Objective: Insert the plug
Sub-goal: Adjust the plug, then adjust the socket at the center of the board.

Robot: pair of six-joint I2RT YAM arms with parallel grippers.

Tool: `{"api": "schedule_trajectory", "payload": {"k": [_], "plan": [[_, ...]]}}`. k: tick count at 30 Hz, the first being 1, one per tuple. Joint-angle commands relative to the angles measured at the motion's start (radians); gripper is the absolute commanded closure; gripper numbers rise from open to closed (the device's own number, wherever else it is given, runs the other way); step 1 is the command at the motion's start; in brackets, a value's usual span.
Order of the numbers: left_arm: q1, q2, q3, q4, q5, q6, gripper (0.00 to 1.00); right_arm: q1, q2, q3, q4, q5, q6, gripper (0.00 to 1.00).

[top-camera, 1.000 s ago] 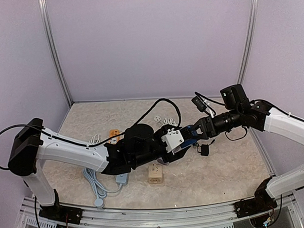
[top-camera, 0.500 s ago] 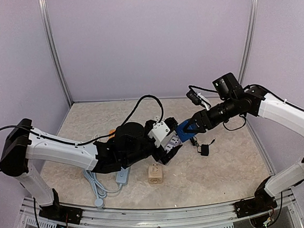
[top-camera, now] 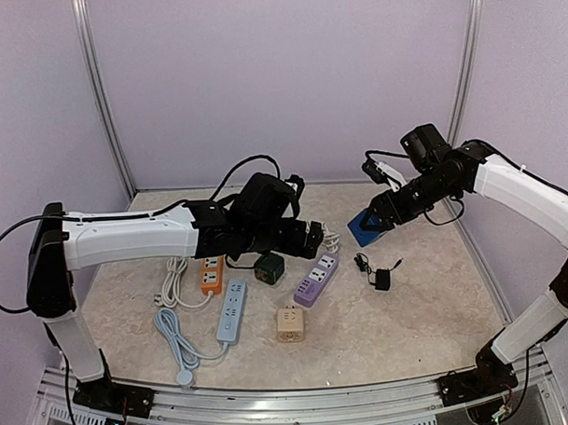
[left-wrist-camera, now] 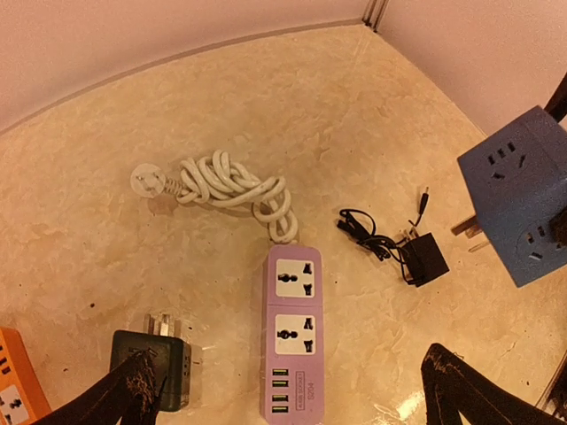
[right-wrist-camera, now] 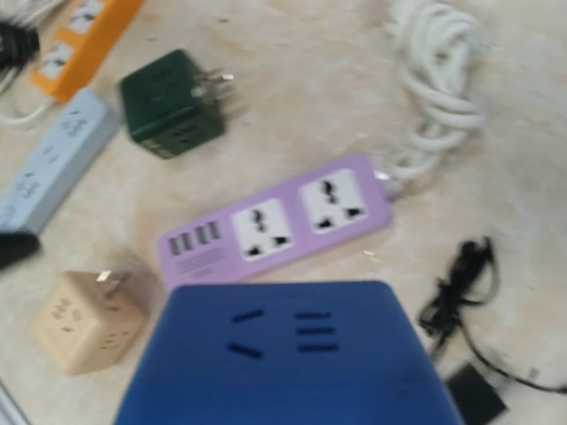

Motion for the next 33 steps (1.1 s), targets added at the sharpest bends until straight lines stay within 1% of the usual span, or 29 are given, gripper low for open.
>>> {"api": "schedule_trajectory", "payload": {"k": [1,4,9,14,17,22,28,31,33], "plan": [[-0.053,0.172,0.156,-0.327,-0.076,-0.144,0.01,-0.035,-0.022,0.018,-0.017,0.06,0.007,0.87],[-0.064,0.245,0.209,-0.372,-0.063,-0.185,0.01,-0.06,-0.051,0.003,-0.019,0.09,0.01,0.88],[-0.045,0.282,0.182,-0.352,-0.001,-0.223,0.01,-0.095,-0.103,-0.039,-0.009,0.123,0.018,0.88],[-0.044,0.306,0.155,-0.3,0.031,-0.178,0.02,-0.118,-0.11,-0.039,-0.021,0.16,0.031,0.88],[-0.041,0.35,0.183,-0.32,0.055,-0.143,0.02,-0.121,-0.116,-0.035,-0.025,0.159,0.035,0.88],[-0.04,0.437,0.246,-0.366,0.103,-0.121,0.05,-0.124,-0.152,-0.042,-0.018,0.161,0.034,0.88],[-0.001,0.45,0.214,-0.302,0.209,-0.174,0.09,-0.126,-0.174,-0.057,-0.022,0.163,0.035,0.89],[0.003,0.45,0.207,-0.306,0.204,-0.177,0.11,-0.128,-0.199,-0.078,-0.01,0.158,0.037,0.89],[0.004,0.451,0.205,-0.314,0.203,-0.176,0.15,-0.128,-0.204,-0.081,-0.009,0.15,0.038,0.89]]}}
